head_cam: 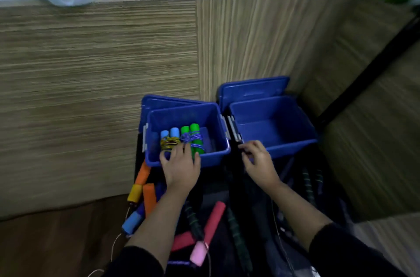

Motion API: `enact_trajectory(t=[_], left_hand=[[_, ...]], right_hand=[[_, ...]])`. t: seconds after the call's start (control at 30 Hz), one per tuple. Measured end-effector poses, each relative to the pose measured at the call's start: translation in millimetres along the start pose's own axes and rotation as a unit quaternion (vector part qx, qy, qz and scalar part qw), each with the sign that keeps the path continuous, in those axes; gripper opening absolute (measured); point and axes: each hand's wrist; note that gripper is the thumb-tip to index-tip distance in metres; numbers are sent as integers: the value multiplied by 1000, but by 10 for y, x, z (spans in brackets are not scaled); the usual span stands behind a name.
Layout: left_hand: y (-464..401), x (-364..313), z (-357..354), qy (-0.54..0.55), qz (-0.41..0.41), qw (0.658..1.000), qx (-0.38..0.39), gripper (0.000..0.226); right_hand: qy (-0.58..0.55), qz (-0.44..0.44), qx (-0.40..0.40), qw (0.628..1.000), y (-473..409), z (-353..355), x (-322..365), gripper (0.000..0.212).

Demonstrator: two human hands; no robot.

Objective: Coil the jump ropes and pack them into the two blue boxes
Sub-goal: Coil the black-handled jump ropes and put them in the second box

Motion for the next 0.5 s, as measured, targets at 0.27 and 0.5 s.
enact_trajectory(t=[0.27,0.5], left_hand=[[605,-911,-105,68,-7,982,177,72],[1017,-1220,-170,78,-16,955,285,55]], right_hand=[[67,-168,-57,982,1019,778,-631,27],[81,-220,-41,971,1459,971,-993,26]])
Point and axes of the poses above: each hand's wrist, its own y-axis away from the middle knuckle, its own z-axis out of the back of the hand, x = y × z
